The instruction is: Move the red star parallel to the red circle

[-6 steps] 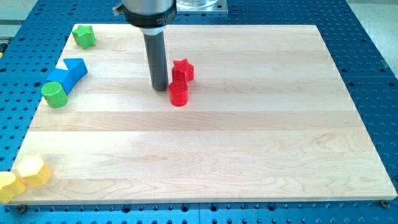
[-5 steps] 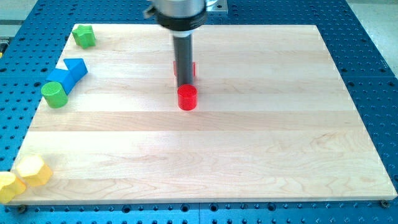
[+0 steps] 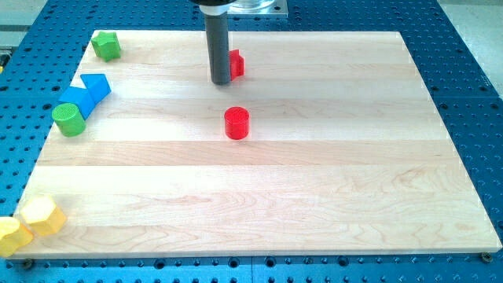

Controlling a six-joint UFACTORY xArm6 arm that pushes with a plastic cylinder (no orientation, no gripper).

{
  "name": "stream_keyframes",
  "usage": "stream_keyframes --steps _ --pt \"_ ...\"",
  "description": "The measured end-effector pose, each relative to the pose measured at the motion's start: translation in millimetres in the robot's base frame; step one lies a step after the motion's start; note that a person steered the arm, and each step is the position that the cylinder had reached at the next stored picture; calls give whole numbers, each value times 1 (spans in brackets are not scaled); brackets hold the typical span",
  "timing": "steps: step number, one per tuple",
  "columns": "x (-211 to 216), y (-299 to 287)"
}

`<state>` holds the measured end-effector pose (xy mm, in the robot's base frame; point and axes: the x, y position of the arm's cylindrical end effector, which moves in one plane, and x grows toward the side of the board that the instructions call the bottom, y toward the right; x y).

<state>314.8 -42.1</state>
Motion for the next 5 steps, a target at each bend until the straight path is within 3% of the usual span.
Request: stream_keyframes --steps 1,5 --pt "-29 15" --pt "-45 46"
